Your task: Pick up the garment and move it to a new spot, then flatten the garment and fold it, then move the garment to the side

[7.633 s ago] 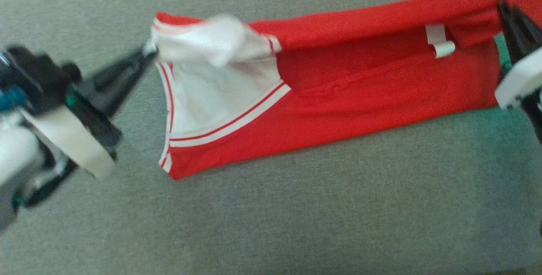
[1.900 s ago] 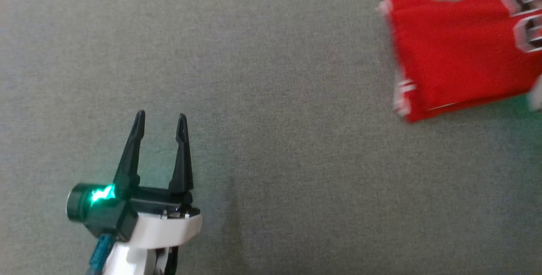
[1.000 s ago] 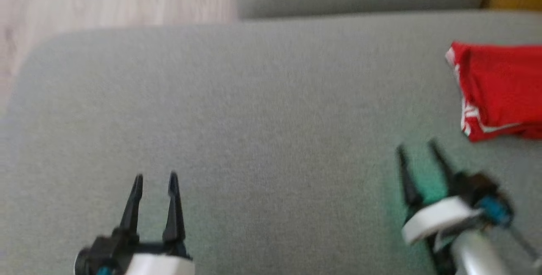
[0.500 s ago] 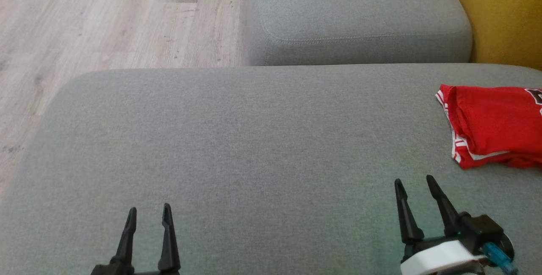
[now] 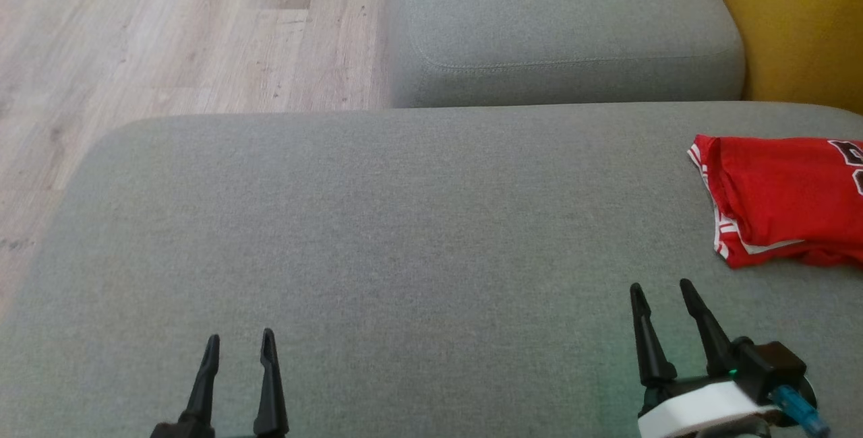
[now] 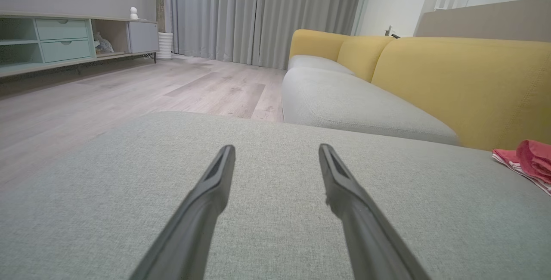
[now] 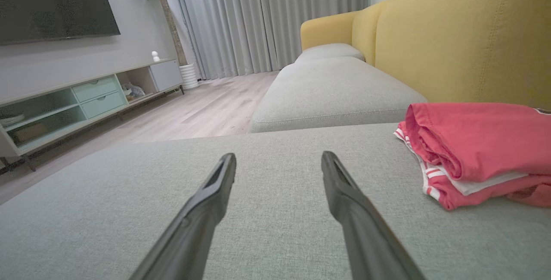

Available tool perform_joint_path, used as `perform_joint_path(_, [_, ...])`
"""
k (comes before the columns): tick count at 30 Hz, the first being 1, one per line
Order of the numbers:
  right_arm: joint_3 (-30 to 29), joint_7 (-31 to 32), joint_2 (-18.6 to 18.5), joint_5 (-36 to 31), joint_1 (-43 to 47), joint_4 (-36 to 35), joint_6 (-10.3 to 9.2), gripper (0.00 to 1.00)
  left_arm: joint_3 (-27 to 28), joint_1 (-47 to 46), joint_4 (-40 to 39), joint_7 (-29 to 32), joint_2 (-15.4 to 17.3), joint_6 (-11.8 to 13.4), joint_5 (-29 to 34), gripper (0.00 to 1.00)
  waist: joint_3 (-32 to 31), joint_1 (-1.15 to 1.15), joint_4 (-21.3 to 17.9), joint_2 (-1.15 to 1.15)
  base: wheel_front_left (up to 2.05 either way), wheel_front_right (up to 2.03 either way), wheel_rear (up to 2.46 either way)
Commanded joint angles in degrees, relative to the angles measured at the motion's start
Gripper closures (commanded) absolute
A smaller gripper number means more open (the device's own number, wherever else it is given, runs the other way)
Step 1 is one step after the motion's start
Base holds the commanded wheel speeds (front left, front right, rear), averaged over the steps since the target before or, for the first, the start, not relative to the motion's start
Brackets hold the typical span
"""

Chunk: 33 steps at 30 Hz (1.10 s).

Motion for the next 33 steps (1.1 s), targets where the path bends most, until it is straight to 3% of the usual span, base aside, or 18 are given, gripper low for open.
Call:
perform_joint_path(1, [1.2,-0.6,-0.2,0.2,-1.9,-1.5,-0.04,0.0,1.8,-2.3,-1.5,-0.5,-0.2,0.2,0.6,0.0,-0.1,0.0,0.0,0.0,0.0,0.0,0.0])
perform_joint_path(3, [1.2,-0.6,-0.2,0.3,-1.9,-1.5,-0.04,0.0,1.8,-2.4,-1.5,-0.5,-0.2,0.2,0.7,0.0,-0.2,0.0,-0.1,0.0,0.0,0.0,0.0])
perform_joint_path(4, [0.0,0.0,0.0,0.1,0.0,0.4,0.0,1.0,0.0,0.0,0.3,0.0,0.0,0.0,0.1,1.0,-0.2,0.0,0.0,0.0,0.0,0.0,0.0])
perform_joint_path(8, [0.0,0.2,0.1,0.7,1.1,3.3,0.0,1.0,0.0,0.4,3.4,0.5,0.0,-0.1,-0.6,1.0,-0.1,0.0,-0.1,0.0,0.0,0.0,0.0])
perform_joint_path(33, [-1.8,4.2,-0.6,19.8,-1.8,2.5,-0.01,1.0,2.8,-3.5,4.0,4.7,0.3,-2.2,-18.7,1.0,0.9,0.0,-1.2,0.0,0.0,0.0,0.0])
